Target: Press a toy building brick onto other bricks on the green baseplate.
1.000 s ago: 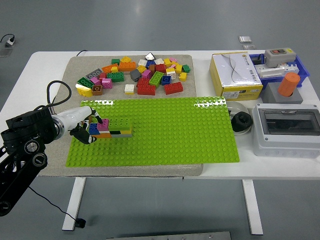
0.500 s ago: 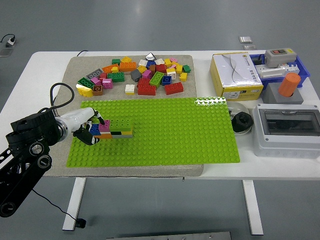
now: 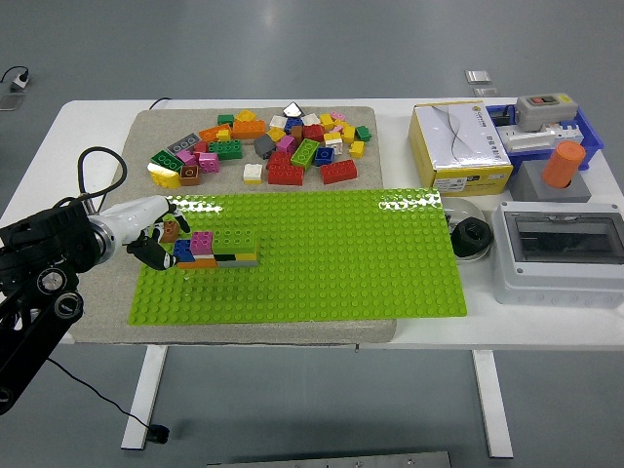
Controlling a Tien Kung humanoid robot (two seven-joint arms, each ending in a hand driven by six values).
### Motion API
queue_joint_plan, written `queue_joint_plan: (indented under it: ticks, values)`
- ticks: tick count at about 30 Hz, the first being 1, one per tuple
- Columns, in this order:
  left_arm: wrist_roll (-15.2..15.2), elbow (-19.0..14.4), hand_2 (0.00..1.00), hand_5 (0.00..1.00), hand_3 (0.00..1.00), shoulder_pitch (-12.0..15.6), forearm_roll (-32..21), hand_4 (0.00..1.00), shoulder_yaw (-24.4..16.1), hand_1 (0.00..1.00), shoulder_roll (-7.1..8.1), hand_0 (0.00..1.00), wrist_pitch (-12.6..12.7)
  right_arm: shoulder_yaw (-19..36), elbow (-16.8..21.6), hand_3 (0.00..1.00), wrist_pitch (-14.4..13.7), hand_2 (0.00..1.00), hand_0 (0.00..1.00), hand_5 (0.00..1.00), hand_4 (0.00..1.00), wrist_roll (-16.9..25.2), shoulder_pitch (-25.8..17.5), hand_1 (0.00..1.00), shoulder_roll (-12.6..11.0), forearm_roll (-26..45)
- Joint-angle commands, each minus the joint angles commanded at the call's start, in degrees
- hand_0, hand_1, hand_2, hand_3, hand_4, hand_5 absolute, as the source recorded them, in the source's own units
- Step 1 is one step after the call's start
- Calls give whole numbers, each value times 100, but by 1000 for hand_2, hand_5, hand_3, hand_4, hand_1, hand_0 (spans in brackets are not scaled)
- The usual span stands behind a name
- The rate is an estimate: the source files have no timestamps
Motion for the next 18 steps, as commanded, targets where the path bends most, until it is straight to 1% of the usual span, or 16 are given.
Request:
queue_joint_plan:
  ticks: [4,5,6,10,11,14,18]
  values:
    - [-31,-64,99,2,692,-37,-48,701,-82,3,96,151,10,-16,0,702,-4,533,630,903,685,5,-10,381,3,24]
    - [-53,-70,101,2,682,-47,-56,678,-106,3,122,151,25,-22,0,702,-5,539,630,903,684,6,-13,381,4,32]
    - [-89,-68,101,2,682,-61,-63,678,-141,3,155,151,52,-32,0,702,-5,539,630,903,684,8,-15,381,6,46]
    - [-280,51,101,2,682,-122,-45,678,-286,3,307,151,183,-146,0,702,-13,539,630,903,684,18,-10,381,2,200]
    - [-335,103,99,2,689,-125,-33,643,-334,4,355,150,204,-211,0,701,-20,549,628,903,684,20,-9,382,-2,296]
    - [-438,199,99,2,689,-104,5,643,-421,4,446,150,257,-333,0,701,-36,549,628,903,684,19,-18,382,-5,509]
    - [-598,308,99,2,698,-108,63,640,-409,3,581,150,381,-405,0,701,-46,560,626,903,683,7,-28,381,4,643]
